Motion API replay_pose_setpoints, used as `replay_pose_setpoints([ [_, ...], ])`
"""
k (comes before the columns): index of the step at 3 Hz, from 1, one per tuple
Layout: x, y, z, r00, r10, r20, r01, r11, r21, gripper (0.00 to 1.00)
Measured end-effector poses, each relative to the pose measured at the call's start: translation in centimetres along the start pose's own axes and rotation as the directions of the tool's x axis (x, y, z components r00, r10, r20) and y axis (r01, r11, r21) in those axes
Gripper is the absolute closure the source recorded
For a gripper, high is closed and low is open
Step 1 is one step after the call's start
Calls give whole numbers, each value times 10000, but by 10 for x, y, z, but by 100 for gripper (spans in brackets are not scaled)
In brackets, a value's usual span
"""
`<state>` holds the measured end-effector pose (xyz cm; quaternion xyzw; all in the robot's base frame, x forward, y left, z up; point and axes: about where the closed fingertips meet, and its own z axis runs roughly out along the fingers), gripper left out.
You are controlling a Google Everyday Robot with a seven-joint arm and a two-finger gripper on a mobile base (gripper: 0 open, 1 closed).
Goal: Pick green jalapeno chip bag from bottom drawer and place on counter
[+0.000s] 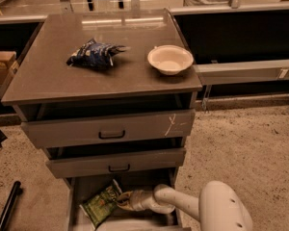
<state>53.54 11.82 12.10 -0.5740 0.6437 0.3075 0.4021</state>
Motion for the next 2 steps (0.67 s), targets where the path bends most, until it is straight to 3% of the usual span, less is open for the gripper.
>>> replay_pose_setpoints([
  [1, -8, -1, -2, 9991, 66, 413, -69, 10000, 64, 96],
  [2, -29, 0, -15, 9903, -260, 1368, 240, 9996, 163, 100],
])
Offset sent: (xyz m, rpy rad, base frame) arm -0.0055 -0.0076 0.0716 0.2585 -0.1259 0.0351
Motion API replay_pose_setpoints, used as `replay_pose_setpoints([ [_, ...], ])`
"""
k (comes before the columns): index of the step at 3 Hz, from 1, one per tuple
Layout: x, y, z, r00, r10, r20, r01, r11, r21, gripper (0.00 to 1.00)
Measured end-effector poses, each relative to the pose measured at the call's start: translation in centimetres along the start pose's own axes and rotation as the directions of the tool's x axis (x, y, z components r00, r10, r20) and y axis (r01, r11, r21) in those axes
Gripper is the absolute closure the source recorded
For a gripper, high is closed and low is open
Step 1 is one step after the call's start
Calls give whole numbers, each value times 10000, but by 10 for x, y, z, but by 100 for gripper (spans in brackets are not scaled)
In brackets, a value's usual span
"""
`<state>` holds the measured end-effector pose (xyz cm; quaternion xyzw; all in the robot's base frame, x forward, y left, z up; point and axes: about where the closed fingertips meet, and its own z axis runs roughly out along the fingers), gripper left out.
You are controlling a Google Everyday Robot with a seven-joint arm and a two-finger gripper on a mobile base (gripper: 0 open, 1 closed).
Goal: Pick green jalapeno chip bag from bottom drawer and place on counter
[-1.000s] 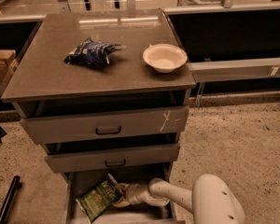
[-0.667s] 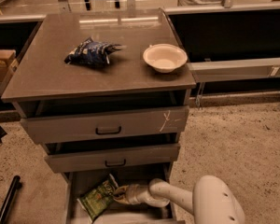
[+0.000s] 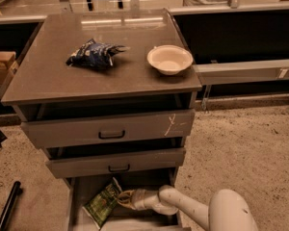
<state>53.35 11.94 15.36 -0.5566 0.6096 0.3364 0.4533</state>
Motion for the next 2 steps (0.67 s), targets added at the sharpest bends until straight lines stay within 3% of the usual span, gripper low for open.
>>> replay_pose_setpoints([
  [1, -76, 9, -53, 9642, -2038, 1698, 2060, 9785, 49, 100],
  [2, -137, 34, -111, 8940, -3801, 2374, 3850, 9225, 271, 100],
])
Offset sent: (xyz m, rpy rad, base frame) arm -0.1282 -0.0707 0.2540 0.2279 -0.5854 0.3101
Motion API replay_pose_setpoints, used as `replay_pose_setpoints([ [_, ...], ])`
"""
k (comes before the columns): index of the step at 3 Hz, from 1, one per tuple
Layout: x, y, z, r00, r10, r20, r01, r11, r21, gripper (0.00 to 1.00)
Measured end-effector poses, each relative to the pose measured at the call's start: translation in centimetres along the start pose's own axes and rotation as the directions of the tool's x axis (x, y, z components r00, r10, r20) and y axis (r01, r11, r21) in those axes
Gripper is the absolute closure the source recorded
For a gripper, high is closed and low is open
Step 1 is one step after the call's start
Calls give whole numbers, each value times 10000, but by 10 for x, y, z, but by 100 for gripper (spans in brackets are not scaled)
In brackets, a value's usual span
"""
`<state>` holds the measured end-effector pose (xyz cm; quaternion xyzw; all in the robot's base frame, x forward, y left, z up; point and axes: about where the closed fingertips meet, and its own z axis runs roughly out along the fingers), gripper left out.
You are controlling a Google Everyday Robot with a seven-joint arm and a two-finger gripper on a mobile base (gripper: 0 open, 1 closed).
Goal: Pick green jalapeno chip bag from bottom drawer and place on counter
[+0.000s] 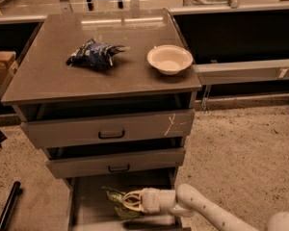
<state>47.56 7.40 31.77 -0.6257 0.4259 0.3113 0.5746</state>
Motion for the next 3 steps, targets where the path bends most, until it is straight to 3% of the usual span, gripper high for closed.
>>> replay_pose_setpoints([
  [1, -77, 6, -29, 9835, -1708, 593, 1732, 9842, -369, 100],
  [2, -143, -6, -54, 9545, -2912, 644, 2947, 9541, -527, 100],
  [3, -202, -40, -83, 9196, -3926, 137, 3928, 9184, -470, 100],
])
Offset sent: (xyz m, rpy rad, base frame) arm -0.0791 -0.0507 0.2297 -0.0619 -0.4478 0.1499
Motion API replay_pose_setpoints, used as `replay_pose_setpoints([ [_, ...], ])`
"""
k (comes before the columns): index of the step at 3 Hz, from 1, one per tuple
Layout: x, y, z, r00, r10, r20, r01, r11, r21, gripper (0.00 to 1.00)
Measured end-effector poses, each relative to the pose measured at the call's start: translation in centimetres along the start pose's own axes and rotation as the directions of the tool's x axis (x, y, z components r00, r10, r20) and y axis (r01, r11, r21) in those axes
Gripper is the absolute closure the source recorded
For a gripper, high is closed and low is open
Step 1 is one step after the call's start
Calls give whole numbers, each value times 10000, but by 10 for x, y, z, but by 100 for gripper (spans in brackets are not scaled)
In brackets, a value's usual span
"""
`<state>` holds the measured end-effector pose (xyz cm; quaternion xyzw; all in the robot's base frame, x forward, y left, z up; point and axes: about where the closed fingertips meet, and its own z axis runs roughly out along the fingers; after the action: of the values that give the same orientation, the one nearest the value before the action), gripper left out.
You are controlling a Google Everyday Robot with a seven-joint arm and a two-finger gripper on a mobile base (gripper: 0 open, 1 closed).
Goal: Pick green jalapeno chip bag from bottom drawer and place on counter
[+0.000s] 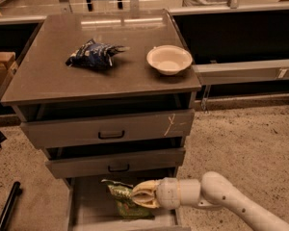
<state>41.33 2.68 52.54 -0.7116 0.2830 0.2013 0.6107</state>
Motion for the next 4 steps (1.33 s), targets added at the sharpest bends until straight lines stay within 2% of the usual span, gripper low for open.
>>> replay_pose_setpoints([
  [1, -31, -64, -32, 9983, -429, -405, 421, 9989, -213, 100],
  [2, -66, -139, -72, 9919, -851, -941, 805, 9954, -519, 100],
  [3, -66, -139, -72, 9919, -851, -941, 805, 9954, -519, 100],
  [4, -66, -151, -67, 9893, -1198, -834, 1153, 9917, -570, 100],
])
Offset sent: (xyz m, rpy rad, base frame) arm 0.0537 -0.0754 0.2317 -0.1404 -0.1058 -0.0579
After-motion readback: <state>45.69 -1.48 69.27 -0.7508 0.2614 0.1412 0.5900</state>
